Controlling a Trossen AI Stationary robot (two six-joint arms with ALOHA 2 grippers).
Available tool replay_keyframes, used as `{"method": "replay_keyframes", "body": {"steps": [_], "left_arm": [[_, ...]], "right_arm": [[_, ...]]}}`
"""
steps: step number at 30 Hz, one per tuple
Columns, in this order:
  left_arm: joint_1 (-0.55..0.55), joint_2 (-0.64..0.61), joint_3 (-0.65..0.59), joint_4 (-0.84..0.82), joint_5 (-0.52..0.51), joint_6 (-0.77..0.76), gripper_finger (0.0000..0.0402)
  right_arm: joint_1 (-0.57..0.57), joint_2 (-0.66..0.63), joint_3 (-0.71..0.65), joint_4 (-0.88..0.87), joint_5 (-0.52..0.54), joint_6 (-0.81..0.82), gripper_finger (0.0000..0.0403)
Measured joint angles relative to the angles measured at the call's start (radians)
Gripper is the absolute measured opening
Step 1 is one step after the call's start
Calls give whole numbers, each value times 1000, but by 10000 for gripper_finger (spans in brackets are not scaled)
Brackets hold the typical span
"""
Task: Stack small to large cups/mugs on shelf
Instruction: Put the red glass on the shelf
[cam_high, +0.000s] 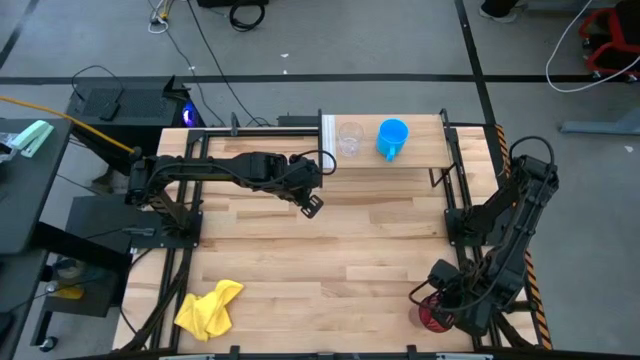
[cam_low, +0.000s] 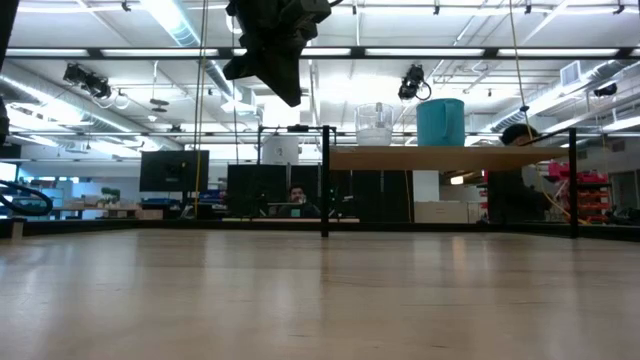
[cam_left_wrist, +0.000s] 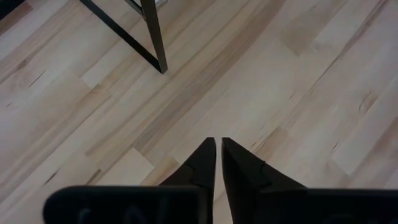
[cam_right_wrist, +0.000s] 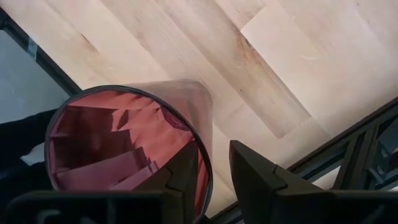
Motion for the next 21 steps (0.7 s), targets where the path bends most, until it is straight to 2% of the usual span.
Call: {"method": "replay_keyframes", "body": {"steps": [7,14,21], "left_arm": [[0,0,0,0,0,-5,23],[0,0,0,1,-19,-3,30],[0,0,0,2,-37,-2,31]], "right_arm": [[-2,1,0,-24,0,3,82],[-14,0,1,-40,4,0,12],[-40,-5,1,-42,-3,-38,7]]}}
